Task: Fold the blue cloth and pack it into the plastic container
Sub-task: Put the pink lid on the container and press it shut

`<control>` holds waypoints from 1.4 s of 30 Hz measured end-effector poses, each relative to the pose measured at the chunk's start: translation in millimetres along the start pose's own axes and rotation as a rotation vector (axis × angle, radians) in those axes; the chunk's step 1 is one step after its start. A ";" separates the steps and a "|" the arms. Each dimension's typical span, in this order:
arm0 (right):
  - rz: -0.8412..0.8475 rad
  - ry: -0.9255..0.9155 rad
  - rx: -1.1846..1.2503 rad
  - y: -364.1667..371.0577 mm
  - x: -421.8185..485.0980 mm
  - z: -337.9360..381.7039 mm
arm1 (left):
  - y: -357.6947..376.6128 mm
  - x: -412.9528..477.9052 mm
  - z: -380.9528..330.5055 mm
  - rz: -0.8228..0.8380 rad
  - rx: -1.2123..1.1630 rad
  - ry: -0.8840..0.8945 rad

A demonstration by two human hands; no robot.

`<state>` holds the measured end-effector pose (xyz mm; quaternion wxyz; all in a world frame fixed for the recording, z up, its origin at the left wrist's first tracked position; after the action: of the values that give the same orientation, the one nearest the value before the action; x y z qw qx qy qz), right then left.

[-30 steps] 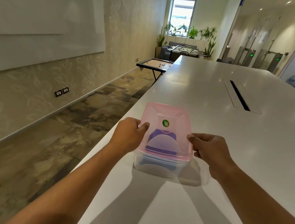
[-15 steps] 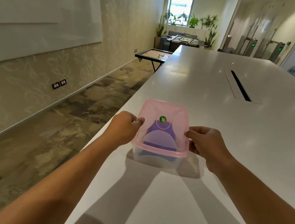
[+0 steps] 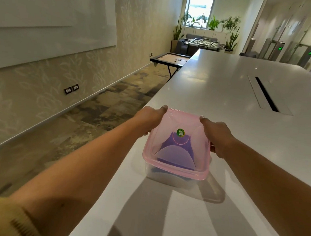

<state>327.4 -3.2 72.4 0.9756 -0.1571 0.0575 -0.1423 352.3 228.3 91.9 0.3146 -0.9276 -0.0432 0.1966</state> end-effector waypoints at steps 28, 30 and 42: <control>0.068 -0.002 -0.074 19.1 29.0 -6.0 | 20.4 25.7 21.4 0.121 -0.289 -0.113; 0.054 0.020 -0.055 18.4 28.0 -7.6 | 20.1 24.8 20.7 0.119 -0.291 -0.114; 0.076 0.007 -0.014 8.3 -5.4 -1.6 | 3.3 4.8 22.2 0.026 -0.313 -0.055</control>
<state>324.2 5.5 68.6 0.9789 -0.1610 0.0680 -0.1055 347.8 239.2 72.2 0.1623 -0.9600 -0.0702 0.2170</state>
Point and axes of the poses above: each hand's wrist, its own x-axis towards the middle knuckle, its own y-axis out of the palm, z = x × y, the point moved 8 cm from there along x, towards the middle knuckle, and after that the axes turned 11 degrees about -y, right-handed, at the moved point
